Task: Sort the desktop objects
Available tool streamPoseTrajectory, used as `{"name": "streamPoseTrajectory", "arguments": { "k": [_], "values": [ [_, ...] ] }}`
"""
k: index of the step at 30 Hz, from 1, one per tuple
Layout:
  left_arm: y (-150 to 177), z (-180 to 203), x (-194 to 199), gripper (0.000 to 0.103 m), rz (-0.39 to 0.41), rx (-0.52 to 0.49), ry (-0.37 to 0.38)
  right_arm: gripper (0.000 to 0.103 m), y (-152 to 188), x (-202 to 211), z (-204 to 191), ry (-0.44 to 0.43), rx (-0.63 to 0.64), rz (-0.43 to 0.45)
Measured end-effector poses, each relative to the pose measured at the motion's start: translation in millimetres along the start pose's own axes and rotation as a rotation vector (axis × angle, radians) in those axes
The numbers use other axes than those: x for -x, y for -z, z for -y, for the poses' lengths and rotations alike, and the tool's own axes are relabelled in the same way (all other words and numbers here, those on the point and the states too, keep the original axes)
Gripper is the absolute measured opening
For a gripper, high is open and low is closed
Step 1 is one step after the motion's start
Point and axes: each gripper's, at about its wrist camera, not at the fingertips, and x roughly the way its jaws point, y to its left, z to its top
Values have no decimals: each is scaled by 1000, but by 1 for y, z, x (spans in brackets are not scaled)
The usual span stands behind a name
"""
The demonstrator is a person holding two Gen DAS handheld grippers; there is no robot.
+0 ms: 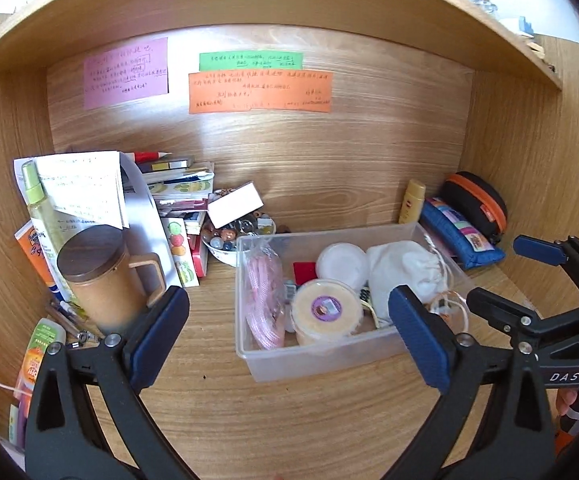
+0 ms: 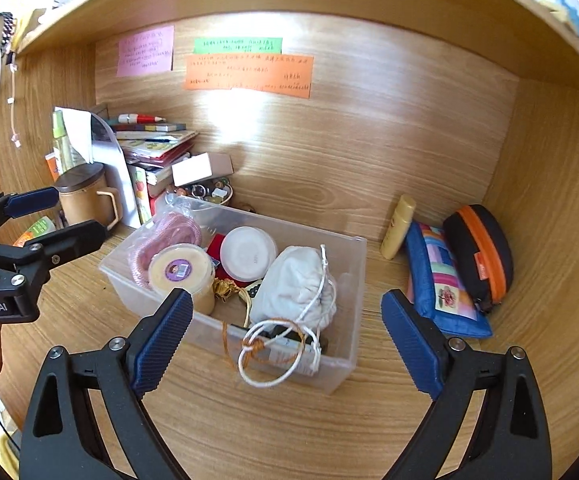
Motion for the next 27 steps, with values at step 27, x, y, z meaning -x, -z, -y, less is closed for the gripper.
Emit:
{"name": "streamPoseTrajectory", "arguments": {
  "k": [27],
  "values": [
    [31, 38, 50, 102, 103, -21, -13, 103, 33, 62, 3, 38, -50, 74]
  ]
}}
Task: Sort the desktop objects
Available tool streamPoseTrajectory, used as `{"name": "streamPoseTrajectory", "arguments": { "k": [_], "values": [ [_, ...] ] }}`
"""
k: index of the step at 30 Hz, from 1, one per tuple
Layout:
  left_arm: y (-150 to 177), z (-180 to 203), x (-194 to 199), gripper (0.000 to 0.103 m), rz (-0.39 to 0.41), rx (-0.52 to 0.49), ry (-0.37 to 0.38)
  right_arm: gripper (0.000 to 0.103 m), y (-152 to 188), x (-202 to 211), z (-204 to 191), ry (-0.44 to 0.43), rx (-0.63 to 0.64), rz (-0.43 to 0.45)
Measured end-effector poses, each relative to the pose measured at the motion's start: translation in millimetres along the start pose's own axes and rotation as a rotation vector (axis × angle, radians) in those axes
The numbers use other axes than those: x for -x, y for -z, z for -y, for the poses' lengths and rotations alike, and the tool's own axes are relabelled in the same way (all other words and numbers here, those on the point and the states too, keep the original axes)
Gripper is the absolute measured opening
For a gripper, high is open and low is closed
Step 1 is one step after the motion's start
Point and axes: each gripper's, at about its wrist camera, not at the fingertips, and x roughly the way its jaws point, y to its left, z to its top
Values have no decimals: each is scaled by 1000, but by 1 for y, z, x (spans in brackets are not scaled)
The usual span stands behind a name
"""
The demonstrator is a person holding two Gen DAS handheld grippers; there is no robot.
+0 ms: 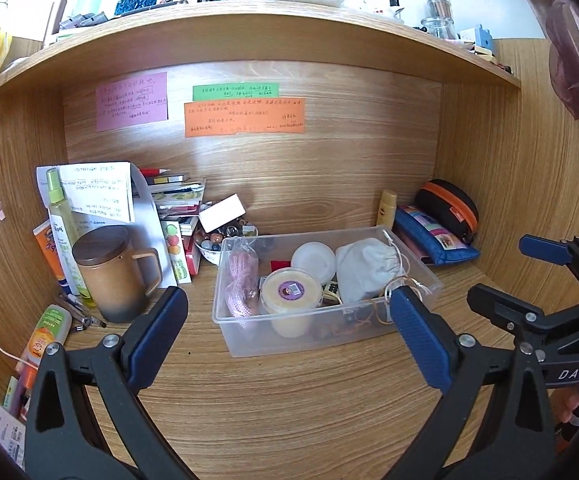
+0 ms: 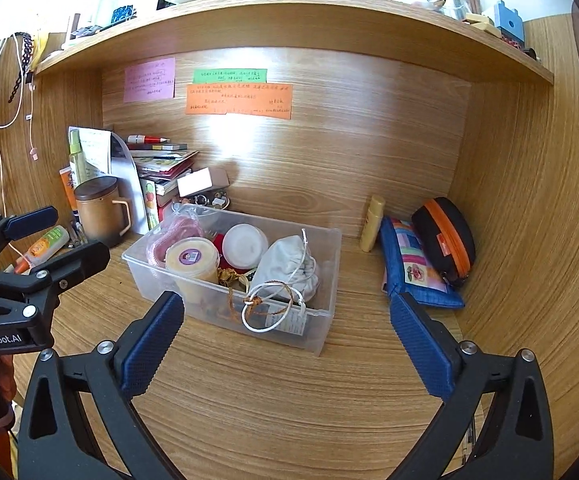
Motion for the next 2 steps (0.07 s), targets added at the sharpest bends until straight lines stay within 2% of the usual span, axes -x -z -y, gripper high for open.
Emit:
{"name": "streamPoseTrajectory", "arguments": {
  "k": [2],
  "values": [
    [0, 1, -2, 102, -6, 1, 7, 103, 0, -1, 1, 5, -4, -3]
  ]
}}
